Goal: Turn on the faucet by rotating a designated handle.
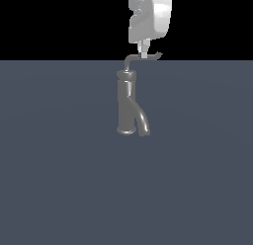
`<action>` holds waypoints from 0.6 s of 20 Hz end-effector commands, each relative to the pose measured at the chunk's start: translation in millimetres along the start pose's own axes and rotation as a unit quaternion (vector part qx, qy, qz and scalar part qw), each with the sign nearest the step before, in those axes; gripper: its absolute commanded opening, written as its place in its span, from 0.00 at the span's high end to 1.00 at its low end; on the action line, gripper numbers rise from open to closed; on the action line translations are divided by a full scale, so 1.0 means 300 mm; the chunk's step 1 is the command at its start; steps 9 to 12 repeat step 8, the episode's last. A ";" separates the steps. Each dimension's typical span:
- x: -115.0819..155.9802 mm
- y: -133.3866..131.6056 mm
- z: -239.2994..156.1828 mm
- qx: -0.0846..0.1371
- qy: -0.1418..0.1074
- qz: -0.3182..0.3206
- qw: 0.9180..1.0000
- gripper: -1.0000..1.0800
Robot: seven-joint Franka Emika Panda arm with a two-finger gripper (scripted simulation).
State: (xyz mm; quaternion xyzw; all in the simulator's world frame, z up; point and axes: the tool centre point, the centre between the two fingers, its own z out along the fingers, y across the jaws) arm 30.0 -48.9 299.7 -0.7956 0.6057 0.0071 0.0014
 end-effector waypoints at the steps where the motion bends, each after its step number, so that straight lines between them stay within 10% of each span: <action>1: 0.113 0.007 -0.001 0.003 0.006 0.022 1.000 1.00; 12: 0.175 -0.020 -0.003 0.003 0.006 0.027 1.000 1.00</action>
